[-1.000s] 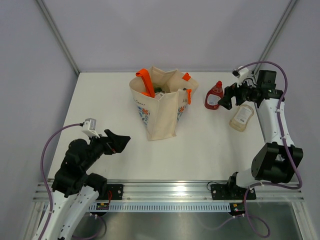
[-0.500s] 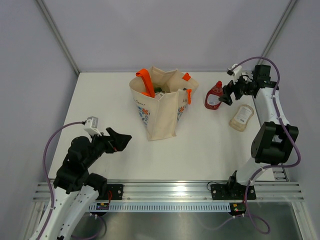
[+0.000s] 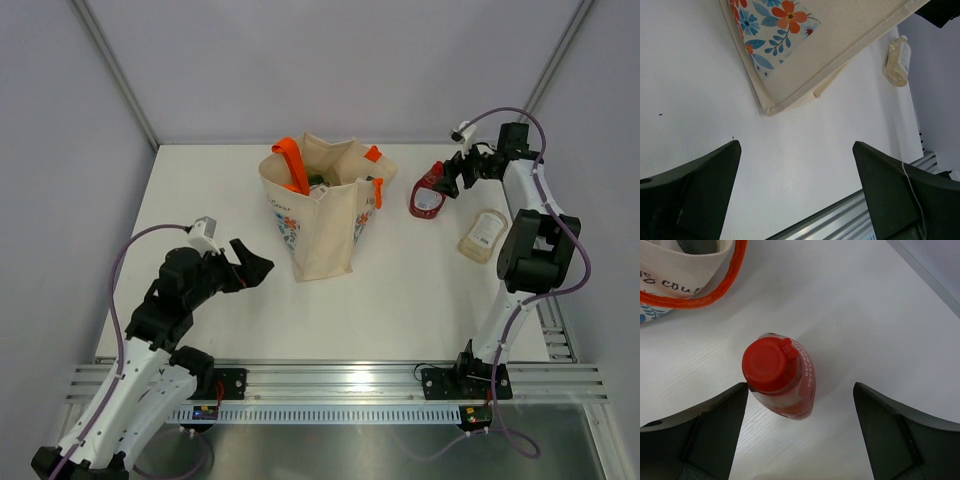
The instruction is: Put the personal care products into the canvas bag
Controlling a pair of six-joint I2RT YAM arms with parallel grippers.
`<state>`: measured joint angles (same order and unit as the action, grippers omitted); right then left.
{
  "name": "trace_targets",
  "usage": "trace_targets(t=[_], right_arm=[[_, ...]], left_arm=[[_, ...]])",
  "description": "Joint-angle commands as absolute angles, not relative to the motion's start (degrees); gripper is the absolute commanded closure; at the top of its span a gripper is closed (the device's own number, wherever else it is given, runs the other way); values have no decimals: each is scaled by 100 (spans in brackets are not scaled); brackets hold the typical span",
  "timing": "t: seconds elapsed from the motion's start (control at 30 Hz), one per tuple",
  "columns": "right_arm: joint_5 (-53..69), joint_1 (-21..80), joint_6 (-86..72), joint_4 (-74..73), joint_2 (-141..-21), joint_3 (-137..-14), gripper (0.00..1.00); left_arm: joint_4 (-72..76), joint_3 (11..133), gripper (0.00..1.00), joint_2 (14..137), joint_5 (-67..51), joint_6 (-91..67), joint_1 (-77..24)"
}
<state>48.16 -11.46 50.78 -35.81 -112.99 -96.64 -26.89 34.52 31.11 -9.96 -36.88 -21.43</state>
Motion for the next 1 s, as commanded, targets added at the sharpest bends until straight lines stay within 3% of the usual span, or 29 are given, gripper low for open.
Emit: trace_targets(t=[0.0, 0.2, 0.37, 0.43, 0.47, 0.6, 0.63, 0.73, 0.87, 0.97], right_arm=[[5422, -1073, 5168, -3638, -11487, -9932, 8], [4931, -774, 4703, -3541, -11741, -10141, 9], [4747, -520, 4493, -3727, -11891, -10301, 18], [4353, -440, 4167, -3708, -12048, -10475, 37], [4333, -431, 3957, -3787, -12102, -10572, 55], [4166, -439, 3578, -3771, -11980, -10390, 82], [4123, -439, 3473, -3579, -11745, -10110, 100], [4000, -457, 2719, -3210, -11174, -9678, 100], [4253, -668, 515, -3313, -10610, -9493, 100], [4350, -686, 37, -3261, -9872, -8948, 100]], left_arm=[[-2189, 3744, 1, 3304, -1151, -3524, -2136], [-2022, 3700, 1, 3463, -1221, -3515, -2136], [-2118, 3797, 1, 3384, -1318, -3568, -2136], [-2171, 3814, 1, 3288, -1310, -3577, -2136], [-2214, 3823, 1, 3244, -1318, -3595, -2136], [-2382, 3902, 1, 3050, -1336, -3621, -2136], [-2425, 3911, 1, 2937, -1345, -3630, -2136], [-2548, 3833, 1, 2717, -1362, -3708, -2136], [-2724, 3771, 1, 2295, -1354, -3797, -2136], [-2918, 3797, 1, 2128, -1310, -3850, -2136]])
